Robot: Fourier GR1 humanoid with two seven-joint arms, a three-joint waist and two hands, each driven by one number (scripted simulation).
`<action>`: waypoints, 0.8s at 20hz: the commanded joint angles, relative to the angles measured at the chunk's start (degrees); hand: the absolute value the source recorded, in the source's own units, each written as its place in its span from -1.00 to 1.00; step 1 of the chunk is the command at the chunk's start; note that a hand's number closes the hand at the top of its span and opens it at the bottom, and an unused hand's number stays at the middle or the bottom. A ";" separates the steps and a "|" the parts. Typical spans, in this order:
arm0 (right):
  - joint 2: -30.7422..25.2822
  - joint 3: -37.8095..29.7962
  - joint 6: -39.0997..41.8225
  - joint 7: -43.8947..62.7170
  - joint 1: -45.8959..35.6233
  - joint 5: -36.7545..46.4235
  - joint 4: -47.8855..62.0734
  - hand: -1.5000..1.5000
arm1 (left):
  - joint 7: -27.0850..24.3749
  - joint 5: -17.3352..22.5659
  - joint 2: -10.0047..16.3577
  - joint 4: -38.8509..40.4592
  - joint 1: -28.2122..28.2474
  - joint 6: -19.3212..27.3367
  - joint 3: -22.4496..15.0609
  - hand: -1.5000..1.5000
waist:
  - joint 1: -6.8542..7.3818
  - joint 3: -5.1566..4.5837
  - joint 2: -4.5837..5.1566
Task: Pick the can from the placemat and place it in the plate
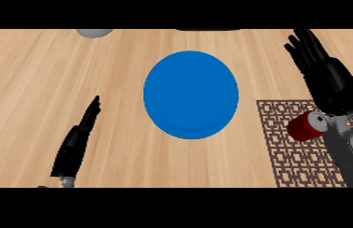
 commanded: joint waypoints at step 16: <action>0.01 14.39 4.52 -33.54 19.14 18.25 1.69 -1.00 | 3.17 8.79 5.12 -7.75 -10.04 -7.43 10.66 0.00 | -0.88 -0.95 0.97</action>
